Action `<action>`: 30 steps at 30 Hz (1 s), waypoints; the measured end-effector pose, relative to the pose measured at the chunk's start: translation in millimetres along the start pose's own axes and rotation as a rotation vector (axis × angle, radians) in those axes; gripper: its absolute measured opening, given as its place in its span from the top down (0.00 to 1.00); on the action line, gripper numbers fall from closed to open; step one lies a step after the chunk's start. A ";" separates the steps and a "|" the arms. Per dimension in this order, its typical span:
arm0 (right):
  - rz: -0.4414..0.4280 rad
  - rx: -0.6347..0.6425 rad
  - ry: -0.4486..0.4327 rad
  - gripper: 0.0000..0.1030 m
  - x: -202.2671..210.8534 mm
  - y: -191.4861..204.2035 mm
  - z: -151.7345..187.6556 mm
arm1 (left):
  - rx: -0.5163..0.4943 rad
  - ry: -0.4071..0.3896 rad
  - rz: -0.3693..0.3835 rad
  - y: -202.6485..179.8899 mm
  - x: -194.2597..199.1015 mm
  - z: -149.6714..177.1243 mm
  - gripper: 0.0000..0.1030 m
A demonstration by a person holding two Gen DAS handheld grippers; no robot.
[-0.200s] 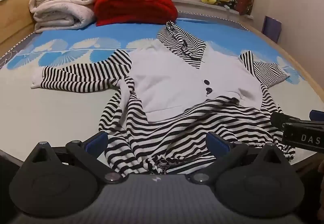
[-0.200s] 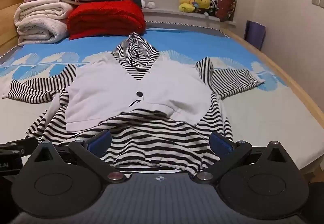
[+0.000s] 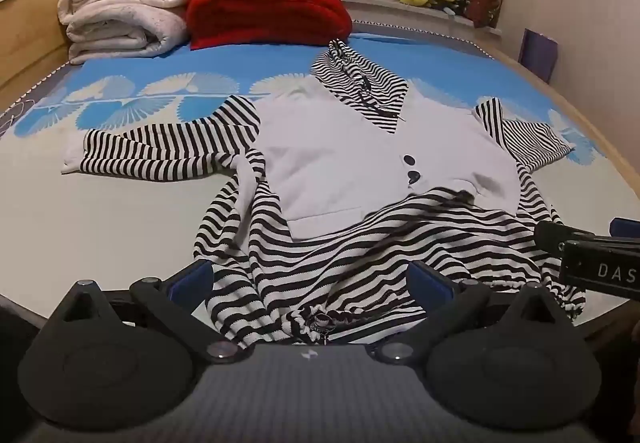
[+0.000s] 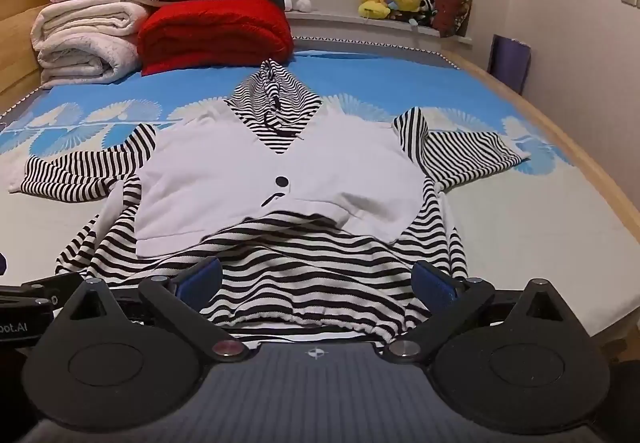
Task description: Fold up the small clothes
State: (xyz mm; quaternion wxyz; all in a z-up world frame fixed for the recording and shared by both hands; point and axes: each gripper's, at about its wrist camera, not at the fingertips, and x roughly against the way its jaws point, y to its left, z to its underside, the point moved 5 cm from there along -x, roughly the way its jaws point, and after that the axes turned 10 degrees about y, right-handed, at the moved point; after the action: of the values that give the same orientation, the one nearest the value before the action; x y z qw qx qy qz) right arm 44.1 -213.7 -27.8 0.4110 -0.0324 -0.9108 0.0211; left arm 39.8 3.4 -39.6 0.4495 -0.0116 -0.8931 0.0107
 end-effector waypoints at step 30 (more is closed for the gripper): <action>-0.018 -0.015 0.037 0.03 -7.0 -0.7 3.1 | -0.012 0.019 -0.008 -3.4 -5.5 1.6 0.00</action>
State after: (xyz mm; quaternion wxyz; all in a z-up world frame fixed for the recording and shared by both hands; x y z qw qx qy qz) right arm 46.4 -215.0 -35.0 0.4276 -0.0278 -0.9035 0.0098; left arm 41.7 -0.2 -44.8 0.4579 -0.0110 -0.8889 0.0032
